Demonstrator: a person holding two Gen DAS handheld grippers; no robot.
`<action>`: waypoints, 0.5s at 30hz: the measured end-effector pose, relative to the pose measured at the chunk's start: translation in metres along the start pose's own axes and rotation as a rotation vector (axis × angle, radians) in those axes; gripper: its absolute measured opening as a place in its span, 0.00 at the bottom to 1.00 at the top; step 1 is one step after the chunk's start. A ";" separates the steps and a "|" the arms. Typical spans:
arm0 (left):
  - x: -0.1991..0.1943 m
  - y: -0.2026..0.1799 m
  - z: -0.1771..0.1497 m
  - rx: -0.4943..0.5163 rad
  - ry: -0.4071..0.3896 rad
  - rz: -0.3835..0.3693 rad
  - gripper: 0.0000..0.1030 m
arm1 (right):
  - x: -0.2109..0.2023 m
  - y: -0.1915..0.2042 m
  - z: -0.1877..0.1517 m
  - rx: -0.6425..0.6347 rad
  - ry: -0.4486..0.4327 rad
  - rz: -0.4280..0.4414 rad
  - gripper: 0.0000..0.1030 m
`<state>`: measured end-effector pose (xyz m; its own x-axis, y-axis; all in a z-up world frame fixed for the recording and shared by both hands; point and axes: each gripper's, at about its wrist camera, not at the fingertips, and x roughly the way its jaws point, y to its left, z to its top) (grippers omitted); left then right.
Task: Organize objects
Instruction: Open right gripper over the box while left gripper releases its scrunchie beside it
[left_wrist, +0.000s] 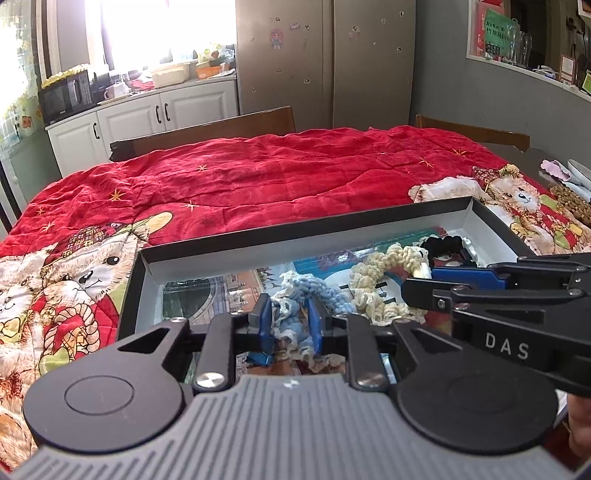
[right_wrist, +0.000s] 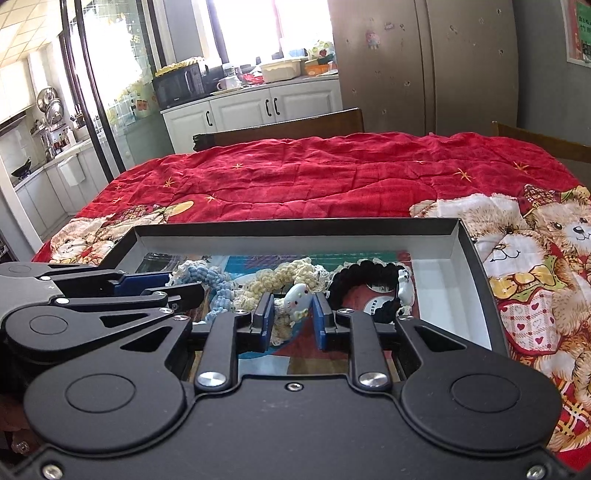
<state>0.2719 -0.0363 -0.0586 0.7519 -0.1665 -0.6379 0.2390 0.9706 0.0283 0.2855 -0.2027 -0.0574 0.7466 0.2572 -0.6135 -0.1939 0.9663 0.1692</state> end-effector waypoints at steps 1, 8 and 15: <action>0.000 0.000 0.000 -0.001 -0.001 0.000 0.40 | 0.000 -0.001 0.000 0.003 0.001 0.000 0.22; -0.002 0.000 0.000 0.000 -0.004 0.004 0.42 | 0.001 -0.002 0.000 0.005 0.004 -0.002 0.25; -0.005 -0.001 0.001 0.003 -0.021 0.009 0.53 | -0.002 0.001 -0.001 -0.006 -0.011 -0.001 0.35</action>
<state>0.2683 -0.0364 -0.0542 0.7667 -0.1616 -0.6214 0.2339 0.9716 0.0360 0.2829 -0.2021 -0.0572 0.7540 0.2559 -0.6050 -0.1965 0.9667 0.1640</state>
